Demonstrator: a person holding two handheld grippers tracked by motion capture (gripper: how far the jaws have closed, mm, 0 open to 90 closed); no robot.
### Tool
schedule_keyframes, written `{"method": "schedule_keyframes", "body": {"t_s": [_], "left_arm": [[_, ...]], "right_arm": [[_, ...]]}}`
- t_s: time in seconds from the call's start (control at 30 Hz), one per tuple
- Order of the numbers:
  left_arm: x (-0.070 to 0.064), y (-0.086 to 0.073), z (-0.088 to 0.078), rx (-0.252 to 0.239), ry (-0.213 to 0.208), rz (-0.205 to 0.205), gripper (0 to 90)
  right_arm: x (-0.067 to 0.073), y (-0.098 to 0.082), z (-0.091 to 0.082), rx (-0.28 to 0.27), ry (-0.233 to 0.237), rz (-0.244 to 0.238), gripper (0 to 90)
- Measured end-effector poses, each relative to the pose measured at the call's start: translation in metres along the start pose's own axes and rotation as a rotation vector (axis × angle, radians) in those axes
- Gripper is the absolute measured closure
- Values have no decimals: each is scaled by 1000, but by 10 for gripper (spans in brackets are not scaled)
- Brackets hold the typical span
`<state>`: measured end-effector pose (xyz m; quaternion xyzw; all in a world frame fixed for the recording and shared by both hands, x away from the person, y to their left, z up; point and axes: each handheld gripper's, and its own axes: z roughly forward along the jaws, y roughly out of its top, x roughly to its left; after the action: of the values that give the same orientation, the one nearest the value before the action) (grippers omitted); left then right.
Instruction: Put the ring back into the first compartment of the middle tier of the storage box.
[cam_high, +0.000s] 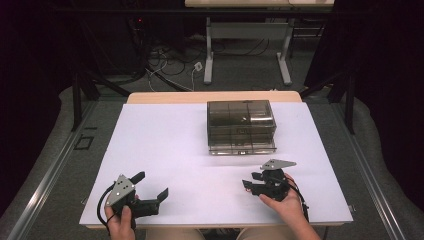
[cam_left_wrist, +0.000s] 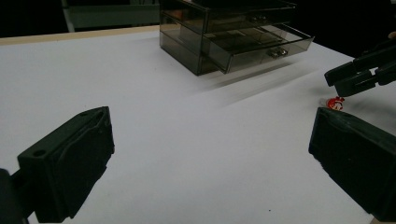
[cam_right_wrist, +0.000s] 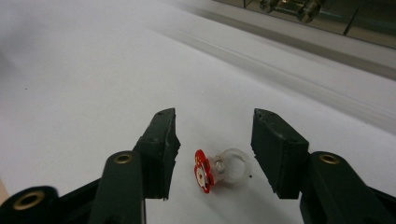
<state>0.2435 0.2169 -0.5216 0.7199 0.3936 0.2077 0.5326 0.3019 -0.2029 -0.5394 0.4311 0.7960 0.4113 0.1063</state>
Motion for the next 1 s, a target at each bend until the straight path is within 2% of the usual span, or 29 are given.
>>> {"method": "schedule_keyframes", "body": {"t_s": [0.1, 0.13, 0.3, 0.33, 0.37, 0.4, 0.43, 0.97, 1.0], "left_arm": [[0, 0, 0, 0, 2, -1, 6], [0, 0, 0, 0, 2, -1, 6], [1, 0, -1, 2, 1, -3, 6], [1, 0, -1, 2, 2, -3, 6], [1, 0, -1, 3, 2, 0, 6], [1, 0, -1, 3, 2, 0, 6], [1, 0, -1, 3, 2, 0, 6], [1, 1, -1, -1, 4, 8, 6], [1, 1, -1, -1, 3, 8, 6]], "right_arm": [[-1, -3, 2, 5, 8, 9, 531], [0, -3, 1, 22, 13, 16, 535], [0, -5, 5, 20, 6, -2, 548], [0, -5, 5, 42, 6, -13, 551], [1, -6, 7, 26, 4, -8, 552], [2, -6, 6, 45, 9, 5, 553], [1, -7, 8, 31, 3, -13, 558], [2, -11, 12, 71, 1, -14, 605], [2, -11, 13, 67, 3, -27, 606]]}}
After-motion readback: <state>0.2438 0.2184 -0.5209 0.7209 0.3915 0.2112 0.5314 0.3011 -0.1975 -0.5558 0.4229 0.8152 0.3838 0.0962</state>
